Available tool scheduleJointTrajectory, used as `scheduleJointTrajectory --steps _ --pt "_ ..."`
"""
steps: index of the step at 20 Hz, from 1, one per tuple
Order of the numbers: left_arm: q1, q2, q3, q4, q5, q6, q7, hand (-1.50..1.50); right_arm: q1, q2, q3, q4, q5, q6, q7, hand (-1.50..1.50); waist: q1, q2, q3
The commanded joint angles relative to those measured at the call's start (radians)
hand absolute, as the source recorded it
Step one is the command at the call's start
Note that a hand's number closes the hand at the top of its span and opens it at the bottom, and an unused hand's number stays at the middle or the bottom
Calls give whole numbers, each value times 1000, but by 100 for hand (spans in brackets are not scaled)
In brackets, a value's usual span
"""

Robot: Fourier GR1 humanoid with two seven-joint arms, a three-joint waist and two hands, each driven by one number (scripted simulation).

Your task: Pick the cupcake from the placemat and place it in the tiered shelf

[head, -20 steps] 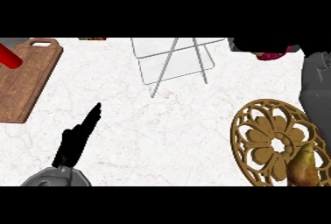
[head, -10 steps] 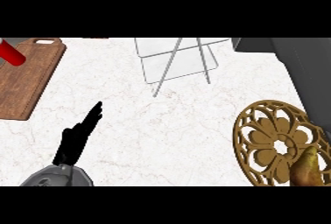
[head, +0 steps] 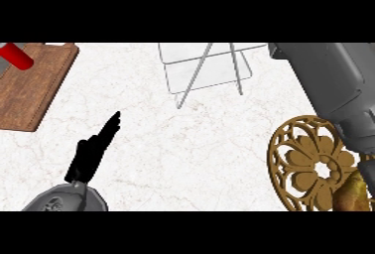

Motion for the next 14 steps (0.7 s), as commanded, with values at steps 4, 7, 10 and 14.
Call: scheduleJointTrajectory --steps 4,7,10,14 --pt "-7 -40 -28 -41 -12 15 40 0 -62 78 -39 235 4 -43 -100 150 12 4 0" --pt "-9 -11 -10 -8 -14 2 -8 0 -17 122 -234 189 -204 -90 -121 150 30 19 3" --pt "4 -17 -13 17 -13 -6 -25 0 -15 142 -369 187 -345 -69 -129 -150 12 13 2" --pt "-2 -13 -17 -10 -17 -7 -6 0 -30 175 -467 194 -433 -143 -205 -150 26 13 1"
